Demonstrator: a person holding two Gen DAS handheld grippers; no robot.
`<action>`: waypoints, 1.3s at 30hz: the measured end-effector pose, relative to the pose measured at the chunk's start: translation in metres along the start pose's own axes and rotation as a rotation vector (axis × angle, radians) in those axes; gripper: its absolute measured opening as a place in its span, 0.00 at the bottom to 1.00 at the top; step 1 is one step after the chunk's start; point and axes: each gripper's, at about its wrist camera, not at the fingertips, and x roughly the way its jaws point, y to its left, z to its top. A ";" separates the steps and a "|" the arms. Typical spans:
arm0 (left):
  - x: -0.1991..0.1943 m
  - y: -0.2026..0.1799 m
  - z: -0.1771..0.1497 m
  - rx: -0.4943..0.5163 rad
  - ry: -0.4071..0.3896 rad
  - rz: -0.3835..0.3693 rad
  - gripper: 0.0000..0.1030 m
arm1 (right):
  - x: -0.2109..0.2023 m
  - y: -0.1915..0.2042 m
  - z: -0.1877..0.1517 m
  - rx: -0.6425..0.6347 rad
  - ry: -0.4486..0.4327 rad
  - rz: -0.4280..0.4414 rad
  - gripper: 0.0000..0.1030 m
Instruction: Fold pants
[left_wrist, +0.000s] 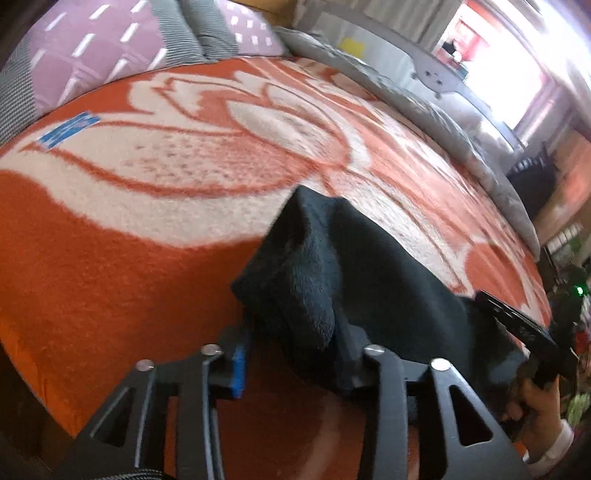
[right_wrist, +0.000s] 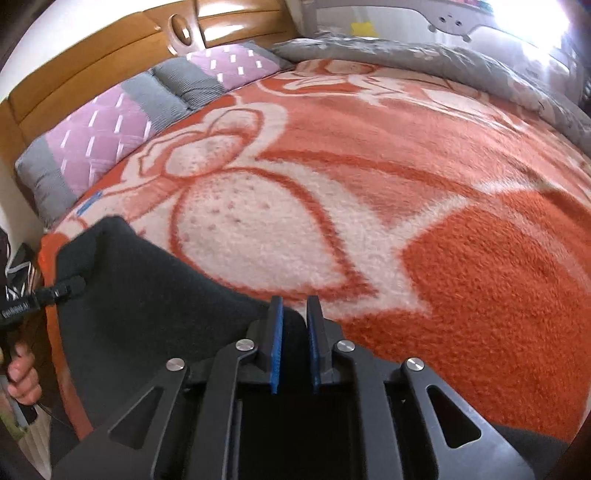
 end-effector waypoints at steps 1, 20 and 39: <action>-0.008 0.003 -0.001 -0.018 -0.016 0.004 0.43 | -0.008 -0.004 0.000 0.013 -0.009 -0.001 0.17; -0.056 -0.179 -0.024 0.357 0.000 -0.221 0.55 | -0.215 -0.122 -0.152 0.409 -0.169 -0.100 0.59; -0.002 -0.407 -0.133 0.930 0.308 -0.446 0.58 | -0.250 -0.220 -0.227 0.823 -0.256 -0.093 0.59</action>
